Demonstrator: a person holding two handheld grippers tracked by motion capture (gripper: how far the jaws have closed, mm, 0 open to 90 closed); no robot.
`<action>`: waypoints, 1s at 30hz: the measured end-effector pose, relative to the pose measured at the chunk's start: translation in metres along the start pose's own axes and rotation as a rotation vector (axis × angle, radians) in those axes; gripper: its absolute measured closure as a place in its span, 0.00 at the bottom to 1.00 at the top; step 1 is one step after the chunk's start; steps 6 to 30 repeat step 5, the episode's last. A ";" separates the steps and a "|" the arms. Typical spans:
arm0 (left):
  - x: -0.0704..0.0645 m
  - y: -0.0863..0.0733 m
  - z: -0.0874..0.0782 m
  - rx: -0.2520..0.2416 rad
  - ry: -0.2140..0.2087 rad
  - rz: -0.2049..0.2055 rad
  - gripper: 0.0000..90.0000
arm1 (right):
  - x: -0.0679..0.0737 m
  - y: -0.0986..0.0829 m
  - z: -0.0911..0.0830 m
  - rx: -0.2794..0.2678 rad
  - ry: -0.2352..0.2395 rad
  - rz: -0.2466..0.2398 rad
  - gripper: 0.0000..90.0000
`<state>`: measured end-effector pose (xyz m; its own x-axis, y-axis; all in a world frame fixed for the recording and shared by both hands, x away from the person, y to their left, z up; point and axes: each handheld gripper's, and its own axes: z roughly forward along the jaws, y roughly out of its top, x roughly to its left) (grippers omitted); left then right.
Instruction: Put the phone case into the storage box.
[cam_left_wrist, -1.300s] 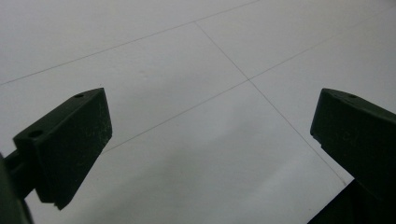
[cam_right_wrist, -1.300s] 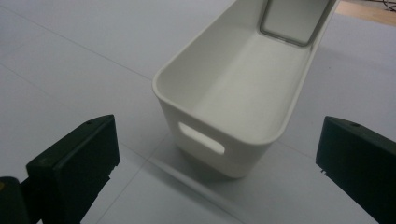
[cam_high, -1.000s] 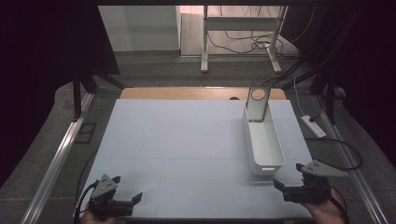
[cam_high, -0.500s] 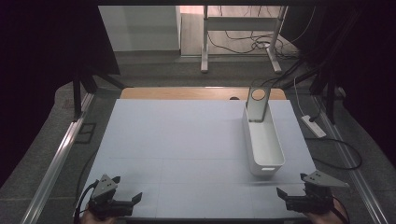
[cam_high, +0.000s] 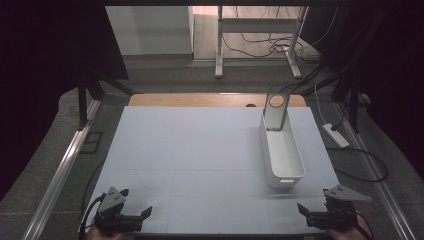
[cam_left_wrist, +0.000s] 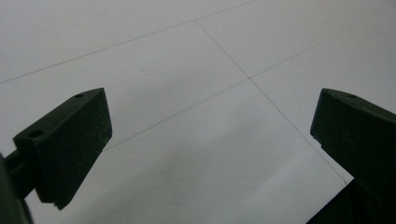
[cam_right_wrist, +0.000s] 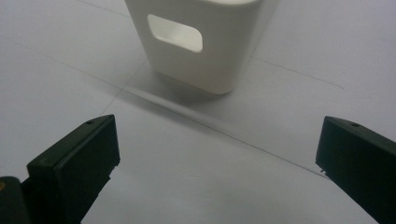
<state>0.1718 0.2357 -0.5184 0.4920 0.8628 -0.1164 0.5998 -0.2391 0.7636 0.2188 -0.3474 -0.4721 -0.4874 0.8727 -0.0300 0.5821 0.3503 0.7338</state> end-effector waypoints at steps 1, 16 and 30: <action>0.000 0.000 0.000 0.001 0.001 0.000 0.00 | 0.000 0.000 0.001 0.003 -0.003 0.001 0.00; 0.000 0.001 0.000 0.000 -0.001 -0.003 0.00 | -0.001 0.000 0.002 0.018 -0.006 0.006 0.00; 0.000 0.001 0.000 0.000 -0.001 -0.003 0.00 | -0.001 0.000 0.002 0.018 -0.006 0.006 0.00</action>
